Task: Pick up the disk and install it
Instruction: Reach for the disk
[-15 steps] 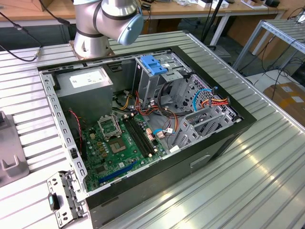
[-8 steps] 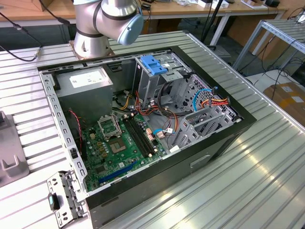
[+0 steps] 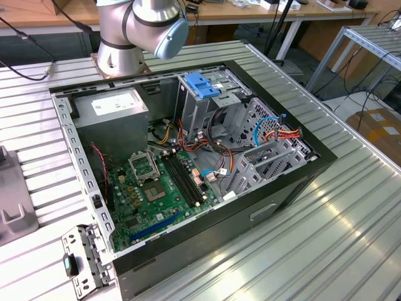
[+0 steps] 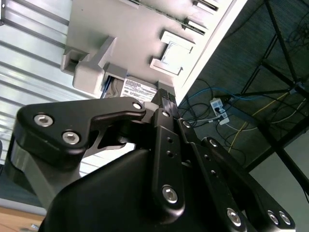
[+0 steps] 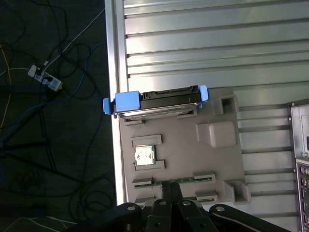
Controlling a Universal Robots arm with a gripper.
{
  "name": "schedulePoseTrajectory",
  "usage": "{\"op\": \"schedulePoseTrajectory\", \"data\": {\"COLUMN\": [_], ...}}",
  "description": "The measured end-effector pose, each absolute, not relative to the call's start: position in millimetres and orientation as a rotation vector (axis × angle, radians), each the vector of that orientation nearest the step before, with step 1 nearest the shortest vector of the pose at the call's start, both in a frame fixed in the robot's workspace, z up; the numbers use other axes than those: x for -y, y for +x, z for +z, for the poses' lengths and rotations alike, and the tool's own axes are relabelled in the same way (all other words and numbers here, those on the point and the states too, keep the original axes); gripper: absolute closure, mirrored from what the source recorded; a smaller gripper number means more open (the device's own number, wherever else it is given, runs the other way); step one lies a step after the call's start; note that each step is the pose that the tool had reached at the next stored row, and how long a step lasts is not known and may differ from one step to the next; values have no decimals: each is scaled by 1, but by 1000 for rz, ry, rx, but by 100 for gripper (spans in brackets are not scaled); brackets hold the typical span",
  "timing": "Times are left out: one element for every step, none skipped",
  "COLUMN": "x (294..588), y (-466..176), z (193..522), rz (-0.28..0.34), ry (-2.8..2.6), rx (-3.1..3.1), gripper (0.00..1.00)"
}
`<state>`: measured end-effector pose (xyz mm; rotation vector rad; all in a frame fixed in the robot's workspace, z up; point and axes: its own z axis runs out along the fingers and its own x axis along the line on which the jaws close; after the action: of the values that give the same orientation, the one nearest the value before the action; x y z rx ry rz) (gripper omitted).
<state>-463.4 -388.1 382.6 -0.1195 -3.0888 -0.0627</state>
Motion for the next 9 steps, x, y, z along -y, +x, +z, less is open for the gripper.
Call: {"op": "schedulePoseTrajectory", "data": {"x": [388,388,388,388,388,388,388,388,388], "y": [-464,-464,-465,-465,-466,-467,-467,-468,-469], "z": [383,383,382,382,382,382,382,382,382], "rz": [-63,-63,-63,-63,-63,-63,-63,-63,-63], "ry": [-120,-120,-120,-120,-120,-120,-120,-120,-120], "rx": [3089,3089,3089,3089,3089,3089,3089,3089,3089], "gripper": [90,90,90,90,90,90,90,90,90]}}
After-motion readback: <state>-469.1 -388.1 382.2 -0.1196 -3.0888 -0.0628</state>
